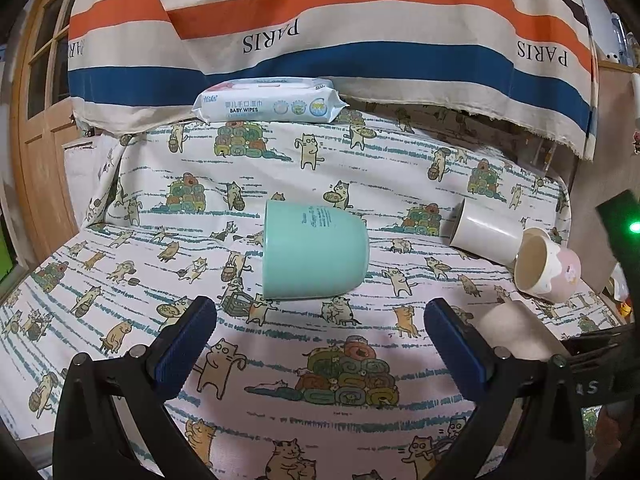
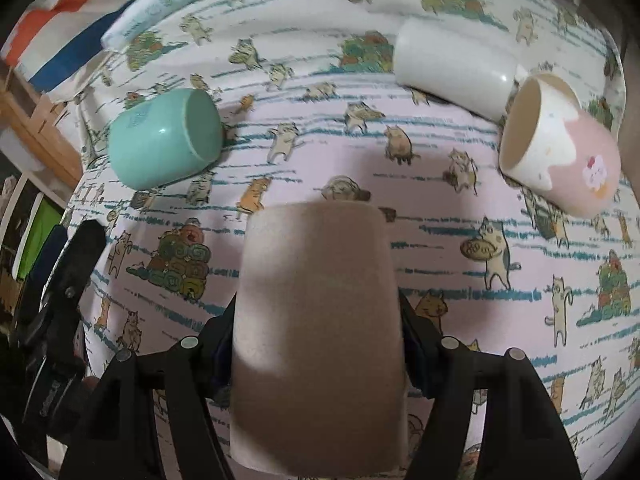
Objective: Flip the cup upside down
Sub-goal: 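Lift the beige cup with the right gripper toward the left gripper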
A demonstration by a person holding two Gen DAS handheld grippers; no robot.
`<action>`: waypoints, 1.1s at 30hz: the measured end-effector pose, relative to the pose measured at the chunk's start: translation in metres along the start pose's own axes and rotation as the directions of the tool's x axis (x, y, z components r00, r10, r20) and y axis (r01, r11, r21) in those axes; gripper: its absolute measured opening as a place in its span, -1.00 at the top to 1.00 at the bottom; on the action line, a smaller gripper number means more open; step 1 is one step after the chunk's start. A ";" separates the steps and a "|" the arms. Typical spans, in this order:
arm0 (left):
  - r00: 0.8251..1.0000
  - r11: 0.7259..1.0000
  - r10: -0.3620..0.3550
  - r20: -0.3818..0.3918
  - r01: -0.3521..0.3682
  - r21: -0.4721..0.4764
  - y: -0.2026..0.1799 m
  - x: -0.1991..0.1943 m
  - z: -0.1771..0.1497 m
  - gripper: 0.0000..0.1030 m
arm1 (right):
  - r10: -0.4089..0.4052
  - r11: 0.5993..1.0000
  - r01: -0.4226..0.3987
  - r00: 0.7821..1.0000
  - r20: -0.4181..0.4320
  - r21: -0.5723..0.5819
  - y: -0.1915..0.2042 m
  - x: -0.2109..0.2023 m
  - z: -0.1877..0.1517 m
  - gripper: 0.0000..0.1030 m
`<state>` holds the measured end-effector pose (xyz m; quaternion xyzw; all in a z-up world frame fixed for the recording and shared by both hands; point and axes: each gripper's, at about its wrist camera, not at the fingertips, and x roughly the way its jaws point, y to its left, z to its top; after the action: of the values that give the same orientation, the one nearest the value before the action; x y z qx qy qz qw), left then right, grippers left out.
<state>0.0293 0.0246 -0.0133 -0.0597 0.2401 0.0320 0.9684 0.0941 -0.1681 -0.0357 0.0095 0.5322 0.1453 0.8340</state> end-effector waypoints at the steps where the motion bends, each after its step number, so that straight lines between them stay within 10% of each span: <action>1: 1.000 1.000 0.000 -0.001 0.000 0.000 0.000 0.000 0.000 -1.00 | 0.001 1.000 -0.001 1.000 0.021 -0.010 0.001 -0.005 -0.001 -0.46; 10: 1.000 1.000 0.003 0.003 -0.003 0.002 -0.001 0.000 0.000 -1.00 | -0.057 0.995 0.081 0.946 0.319 -0.063 -0.013 -0.072 -0.013 -0.65; 26: 1.000 0.999 0.017 0.023 -0.017 0.029 -0.006 -0.003 0.000 -1.00 | -0.176 0.974 0.227 0.691 0.701 0.021 -0.066 -0.104 -0.069 -0.99; 33: 0.999 0.999 0.022 0.032 -0.023 0.031 -0.006 -0.004 -0.001 -1.00 | -0.181 0.979 0.191 0.686 0.705 0.066 -0.081 -0.105 -0.072 -0.99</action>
<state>0.0256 0.0180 -0.0111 -0.0415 0.2259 0.0401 0.9724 0.0075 -0.2826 0.0117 0.0050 0.1690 0.0487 0.9844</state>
